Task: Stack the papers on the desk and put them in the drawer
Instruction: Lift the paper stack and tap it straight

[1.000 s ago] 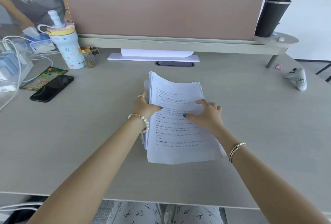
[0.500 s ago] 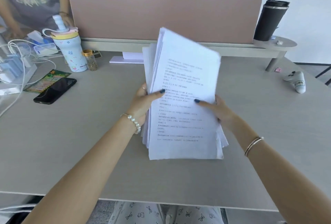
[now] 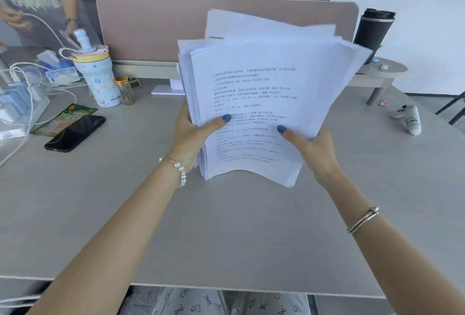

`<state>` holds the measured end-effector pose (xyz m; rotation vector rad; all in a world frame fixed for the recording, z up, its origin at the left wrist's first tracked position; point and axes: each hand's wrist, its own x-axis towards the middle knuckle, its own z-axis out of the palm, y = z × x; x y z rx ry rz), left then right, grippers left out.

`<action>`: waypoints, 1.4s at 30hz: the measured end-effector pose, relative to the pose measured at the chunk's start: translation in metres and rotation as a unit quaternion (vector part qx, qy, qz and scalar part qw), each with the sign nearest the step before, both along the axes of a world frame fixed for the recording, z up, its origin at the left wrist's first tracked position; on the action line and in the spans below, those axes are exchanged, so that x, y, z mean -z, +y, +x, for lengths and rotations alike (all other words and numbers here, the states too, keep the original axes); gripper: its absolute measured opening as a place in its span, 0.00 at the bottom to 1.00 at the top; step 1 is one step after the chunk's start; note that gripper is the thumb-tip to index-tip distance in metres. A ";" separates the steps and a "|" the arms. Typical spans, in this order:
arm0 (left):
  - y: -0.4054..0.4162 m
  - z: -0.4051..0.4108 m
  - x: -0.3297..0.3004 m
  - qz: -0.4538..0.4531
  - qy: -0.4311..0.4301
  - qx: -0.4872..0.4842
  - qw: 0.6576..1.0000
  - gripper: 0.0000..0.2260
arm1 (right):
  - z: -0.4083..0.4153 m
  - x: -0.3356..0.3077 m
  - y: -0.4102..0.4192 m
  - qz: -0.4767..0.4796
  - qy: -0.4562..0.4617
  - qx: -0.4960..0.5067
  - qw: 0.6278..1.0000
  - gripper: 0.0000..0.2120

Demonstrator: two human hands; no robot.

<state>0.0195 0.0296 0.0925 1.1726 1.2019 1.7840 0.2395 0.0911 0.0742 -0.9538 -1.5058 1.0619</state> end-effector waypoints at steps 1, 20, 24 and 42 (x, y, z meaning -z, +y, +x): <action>-0.002 -0.001 0.007 -0.013 0.003 0.006 1.000 0.25 | 0.002 0.004 -0.002 -0.010 0.009 -0.004 1.000 0.17; -0.010 0.010 0.015 -0.004 0.021 -0.011 1.000 0.13 | -0.004 0.007 -0.017 0.027 0.049 0.060 0.997 0.13; -0.005 0.011 0.014 -0.001 0.028 0.007 1.000 0.14 | -0.006 0.005 -0.013 0.024 0.037 0.042 0.998 0.20; -0.016 0.037 0.057 -0.092 0.004 -0.049 0.995 0.09 | -0.011 0.025 -0.030 -0.067 0.069 0.086 0.992 0.04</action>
